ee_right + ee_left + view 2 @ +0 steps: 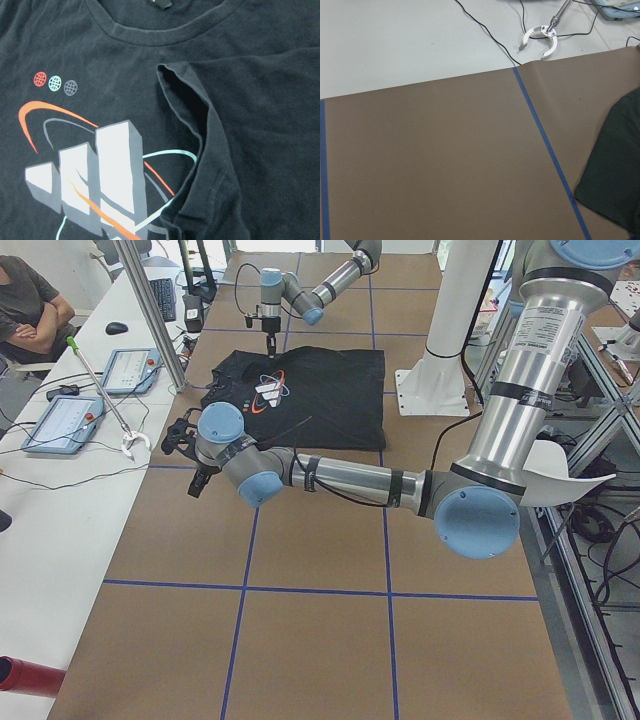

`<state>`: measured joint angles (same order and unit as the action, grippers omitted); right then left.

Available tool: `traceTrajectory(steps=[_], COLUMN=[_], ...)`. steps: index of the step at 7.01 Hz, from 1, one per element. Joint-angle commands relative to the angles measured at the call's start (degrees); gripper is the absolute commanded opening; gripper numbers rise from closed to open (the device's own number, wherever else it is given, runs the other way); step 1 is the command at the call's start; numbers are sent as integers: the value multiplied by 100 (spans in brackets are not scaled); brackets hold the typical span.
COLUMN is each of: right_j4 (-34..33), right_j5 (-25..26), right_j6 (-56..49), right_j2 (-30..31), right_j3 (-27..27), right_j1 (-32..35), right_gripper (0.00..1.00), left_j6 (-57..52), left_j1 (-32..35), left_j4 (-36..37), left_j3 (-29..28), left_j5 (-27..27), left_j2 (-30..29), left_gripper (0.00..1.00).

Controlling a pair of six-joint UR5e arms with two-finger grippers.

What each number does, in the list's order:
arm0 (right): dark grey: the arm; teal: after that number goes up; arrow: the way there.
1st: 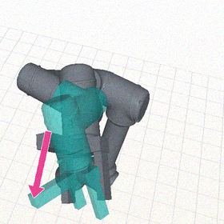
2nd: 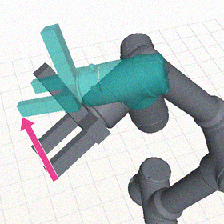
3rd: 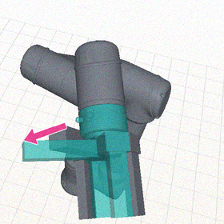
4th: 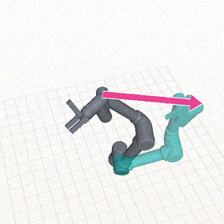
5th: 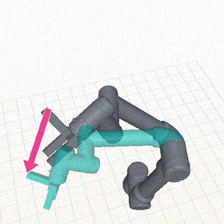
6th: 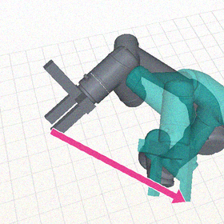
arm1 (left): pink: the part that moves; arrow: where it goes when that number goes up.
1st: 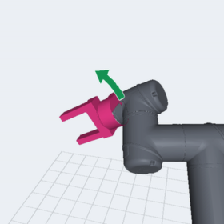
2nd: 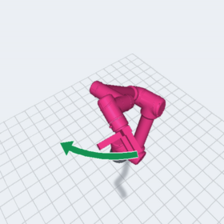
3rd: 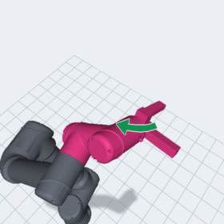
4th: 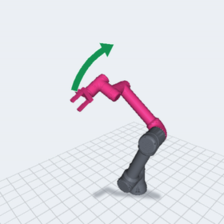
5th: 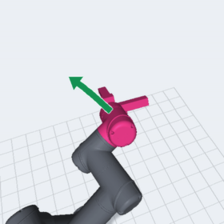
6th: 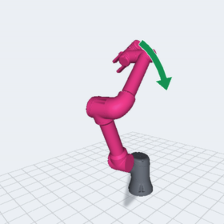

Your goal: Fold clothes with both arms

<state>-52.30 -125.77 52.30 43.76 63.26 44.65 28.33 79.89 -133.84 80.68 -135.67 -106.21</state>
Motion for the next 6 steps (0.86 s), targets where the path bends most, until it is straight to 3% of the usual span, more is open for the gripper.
traceTrajectory(steps=[1,2,4,6], right_j4=[-8,-8,-17,-79], right_j5=[-61,-148,-175,-691], right_j6=[8,52,79,297], right_j2=[1,10,1,-86], right_j3=[63,98,151,230], right_j1=[-122,-123,-53,341], right_gripper=[92,100,100,100], left_j6=[-3,5,5,180], left_j1=[0,-9,-9,-43], left_j4=[-10,-10,7,-45], left_j3=[0,0,17,-78], left_j5=[-4,-4,-4,5], left_j2=[13,4,-22,-66], left_gripper=[99,99,99,99])
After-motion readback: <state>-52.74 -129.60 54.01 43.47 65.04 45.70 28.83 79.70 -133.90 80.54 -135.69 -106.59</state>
